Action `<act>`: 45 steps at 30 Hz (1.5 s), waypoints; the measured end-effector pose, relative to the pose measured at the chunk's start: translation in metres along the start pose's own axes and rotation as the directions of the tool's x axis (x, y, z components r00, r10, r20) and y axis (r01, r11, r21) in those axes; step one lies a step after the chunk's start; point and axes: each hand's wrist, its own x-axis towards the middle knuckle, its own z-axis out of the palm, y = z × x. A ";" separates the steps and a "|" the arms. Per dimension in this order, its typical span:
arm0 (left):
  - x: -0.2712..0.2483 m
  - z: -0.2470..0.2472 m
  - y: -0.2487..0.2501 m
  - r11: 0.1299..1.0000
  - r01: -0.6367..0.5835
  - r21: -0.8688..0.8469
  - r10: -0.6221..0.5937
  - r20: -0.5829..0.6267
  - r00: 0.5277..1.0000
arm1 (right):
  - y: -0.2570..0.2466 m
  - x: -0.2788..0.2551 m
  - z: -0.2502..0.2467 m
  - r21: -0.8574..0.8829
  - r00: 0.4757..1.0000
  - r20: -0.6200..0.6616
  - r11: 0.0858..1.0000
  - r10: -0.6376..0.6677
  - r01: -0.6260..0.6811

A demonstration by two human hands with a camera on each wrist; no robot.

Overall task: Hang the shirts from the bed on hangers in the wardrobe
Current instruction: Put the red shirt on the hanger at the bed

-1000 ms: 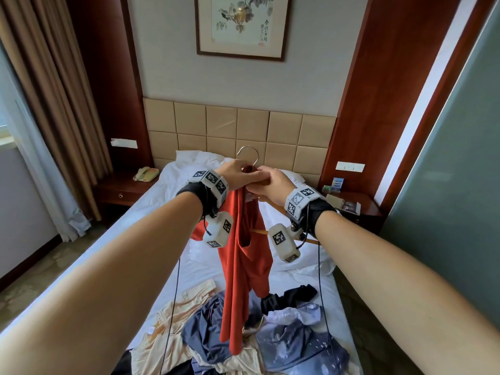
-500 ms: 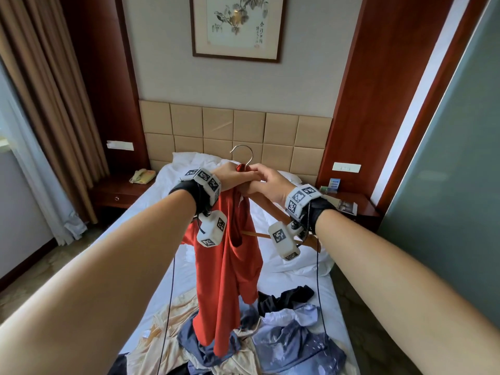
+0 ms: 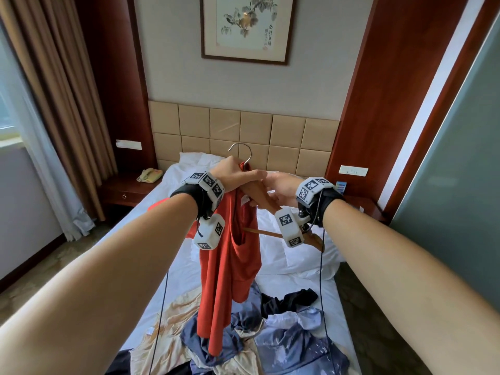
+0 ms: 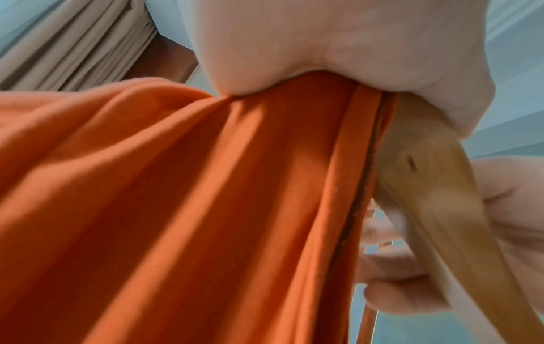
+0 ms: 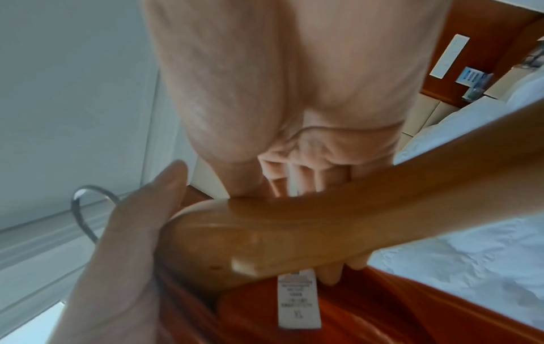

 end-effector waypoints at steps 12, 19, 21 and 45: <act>-0.006 -0.010 0.016 0.992 -0.006 0.123 0.016 -0.079 0.997 | 0.011 0.020 -0.003 -0.637 0.934 -0.311 0.768 -0.179 -0.065; 0.000 -0.012 0.012 0.981 0.018 0.192 0.013 -0.159 0.987 | 0.022 0.024 -0.016 -0.777 0.922 -0.367 0.585 -0.126 -0.230; 0.000 -0.016 0.012 0.971 0.026 0.237 0.023 -0.203 0.979 | 0.027 0.019 -0.022 -0.721 0.898 -0.426 0.642 -0.114 -0.261; -0.001 -0.017 0.026 0.959 0.107 0.263 0.014 -0.421 0.907 | 0.081 -0.013 -0.079 -0.837 0.780 -0.546 0.174 -0.306 -0.519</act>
